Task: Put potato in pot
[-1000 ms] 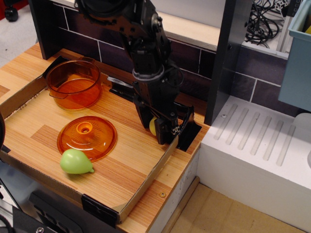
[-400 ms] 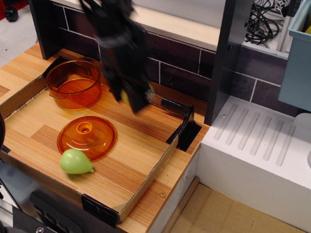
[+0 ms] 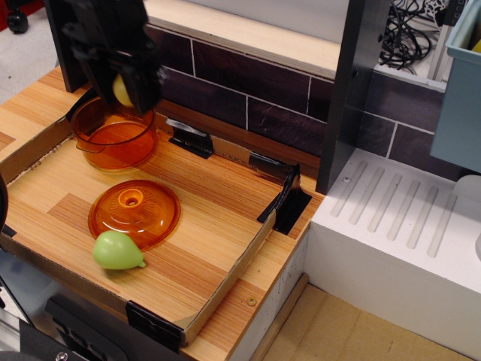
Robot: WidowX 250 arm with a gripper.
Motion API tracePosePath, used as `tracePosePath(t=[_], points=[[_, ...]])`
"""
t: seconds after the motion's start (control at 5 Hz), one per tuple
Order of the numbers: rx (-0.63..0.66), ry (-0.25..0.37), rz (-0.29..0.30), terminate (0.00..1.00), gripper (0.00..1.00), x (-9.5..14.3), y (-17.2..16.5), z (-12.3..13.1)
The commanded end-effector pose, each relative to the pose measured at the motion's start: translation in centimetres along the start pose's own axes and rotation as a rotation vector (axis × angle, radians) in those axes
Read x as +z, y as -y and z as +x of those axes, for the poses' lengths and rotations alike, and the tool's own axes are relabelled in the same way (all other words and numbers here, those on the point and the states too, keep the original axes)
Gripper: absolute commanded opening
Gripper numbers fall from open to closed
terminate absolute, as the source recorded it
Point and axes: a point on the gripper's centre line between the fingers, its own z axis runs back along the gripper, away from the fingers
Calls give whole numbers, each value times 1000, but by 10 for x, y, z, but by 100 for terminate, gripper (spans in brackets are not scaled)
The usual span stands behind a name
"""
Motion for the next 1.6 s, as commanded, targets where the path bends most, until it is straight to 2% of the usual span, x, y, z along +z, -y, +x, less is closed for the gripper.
tracePosePath(t=[0.0,0.2,0.8,1.0,1.2,1.4], points=[[96,27,37,0,0,8,-41,9],[79,26,67,0,100,0,-42,3],[60,46,125,0,100,4,-21,10],[50,61,100,0,100,25,4,15],[-34,28,61,0,100,44,30,17],[-34,28,61,0,100,44,30,17]])
